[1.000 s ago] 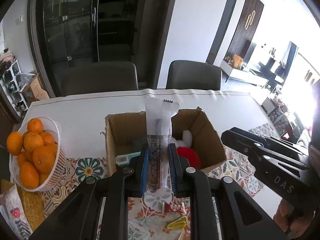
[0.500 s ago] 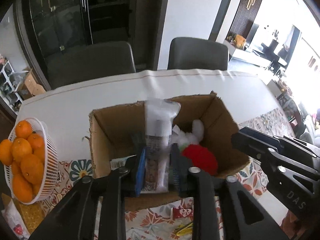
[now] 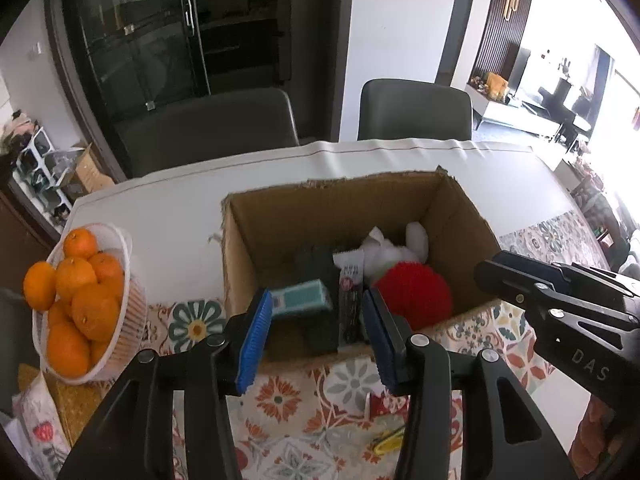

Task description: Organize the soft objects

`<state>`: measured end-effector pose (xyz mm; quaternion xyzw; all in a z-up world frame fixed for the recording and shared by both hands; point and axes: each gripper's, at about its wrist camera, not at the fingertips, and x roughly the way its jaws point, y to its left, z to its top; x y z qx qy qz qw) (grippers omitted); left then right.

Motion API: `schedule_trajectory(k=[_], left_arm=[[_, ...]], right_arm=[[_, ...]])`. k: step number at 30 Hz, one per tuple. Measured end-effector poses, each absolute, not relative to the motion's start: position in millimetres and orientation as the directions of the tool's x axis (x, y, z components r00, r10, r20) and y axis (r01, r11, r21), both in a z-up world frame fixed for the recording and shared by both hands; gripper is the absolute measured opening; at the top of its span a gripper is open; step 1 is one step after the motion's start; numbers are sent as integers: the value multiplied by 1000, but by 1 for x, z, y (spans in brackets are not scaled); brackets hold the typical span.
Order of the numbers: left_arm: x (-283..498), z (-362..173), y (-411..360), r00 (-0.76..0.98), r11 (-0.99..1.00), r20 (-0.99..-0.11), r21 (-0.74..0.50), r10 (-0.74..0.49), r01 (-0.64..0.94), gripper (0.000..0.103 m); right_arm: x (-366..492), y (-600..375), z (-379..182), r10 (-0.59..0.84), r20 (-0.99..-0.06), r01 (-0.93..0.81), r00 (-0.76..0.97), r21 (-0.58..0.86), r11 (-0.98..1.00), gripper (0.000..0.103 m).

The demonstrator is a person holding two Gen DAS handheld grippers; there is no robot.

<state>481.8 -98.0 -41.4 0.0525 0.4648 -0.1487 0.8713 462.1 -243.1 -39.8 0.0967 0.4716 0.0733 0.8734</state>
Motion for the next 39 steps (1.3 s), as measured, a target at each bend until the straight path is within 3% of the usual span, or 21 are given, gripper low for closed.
schedule_trajectory(k=[21,24,29,39], left_arm=[[383,-70,-86,430,941,-869,-107,-246,322,47],[368,-77,-86,415,946,-879,-110,-236,304,52],[345,-90,-84,388,952,-893,-118,-226,284,57],[313,-119,-74,349,968,-927,-51,-138,248,63]], right_arm=[[371,-240,-66,200,-858,-80,473,185,980,32],[360,-240,-76,208,-874,-95,439,185,978,32],[344,-237,-92,216,-896,-126,389,181,975,46],[319,-221,-136,232,-942,-188,243,189,964,48]])
